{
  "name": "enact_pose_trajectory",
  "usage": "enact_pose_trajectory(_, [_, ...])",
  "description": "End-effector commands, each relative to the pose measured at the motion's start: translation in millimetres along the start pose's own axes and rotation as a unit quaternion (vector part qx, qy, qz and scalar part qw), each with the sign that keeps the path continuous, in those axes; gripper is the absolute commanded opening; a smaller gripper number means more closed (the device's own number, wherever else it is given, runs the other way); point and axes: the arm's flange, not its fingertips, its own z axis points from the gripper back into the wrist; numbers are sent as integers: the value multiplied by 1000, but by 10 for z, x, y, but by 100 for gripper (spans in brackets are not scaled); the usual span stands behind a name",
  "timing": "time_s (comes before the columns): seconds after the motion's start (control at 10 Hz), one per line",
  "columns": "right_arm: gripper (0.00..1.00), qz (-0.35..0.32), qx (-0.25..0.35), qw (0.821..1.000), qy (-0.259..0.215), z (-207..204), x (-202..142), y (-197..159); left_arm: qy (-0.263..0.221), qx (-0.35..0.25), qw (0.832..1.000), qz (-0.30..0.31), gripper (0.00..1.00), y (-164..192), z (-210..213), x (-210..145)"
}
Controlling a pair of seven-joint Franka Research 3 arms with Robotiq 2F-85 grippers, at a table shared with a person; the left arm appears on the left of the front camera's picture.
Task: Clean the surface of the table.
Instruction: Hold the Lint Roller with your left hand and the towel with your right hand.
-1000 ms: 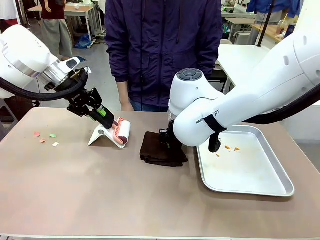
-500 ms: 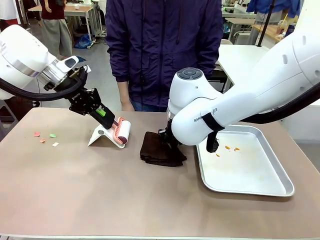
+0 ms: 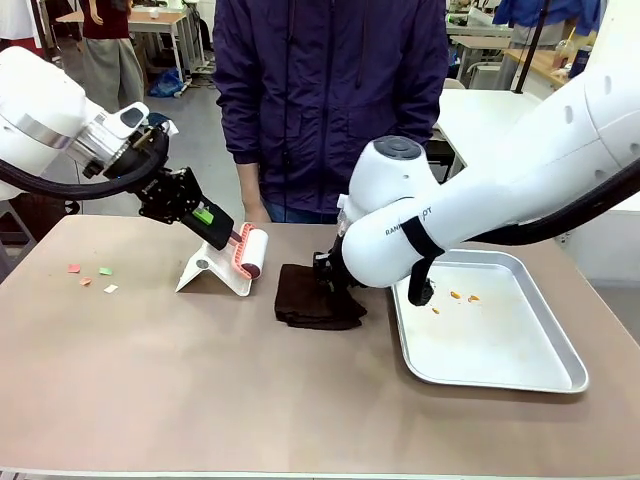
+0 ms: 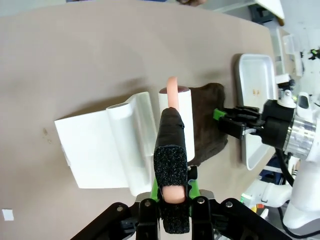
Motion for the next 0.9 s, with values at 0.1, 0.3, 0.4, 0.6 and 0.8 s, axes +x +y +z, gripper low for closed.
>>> enact_pose_trajectory(0.1, [0, -31, 221, 974, 31, 313, 98, -541, -30, -58, 998, -19, 0, 18, 319, -293])
enact_pose_trajectory(0.3, [0, -57, 317, 944, 73, 462, 125, -882, -41, -96, 994, -26, 0, 86, 573, -471])
enact_pose_trajectory(0.4, [0, -66, 359, 925, 107, 530, 132, -1070, -44, -122, 991, -28, 0, 155, 737, -577])
enact_pose_trajectory(0.6, [0, -63, 431, 883, 172, 609, 123, -1377, -62, -157, 985, -20, 0, 381, 1057, -787])
enact_pose_trajectory(0.8, [0, -49, 449, 874, 178, 690, 80, -1594, -108, -178, 978, 10, 0, 638, 1283, -928])
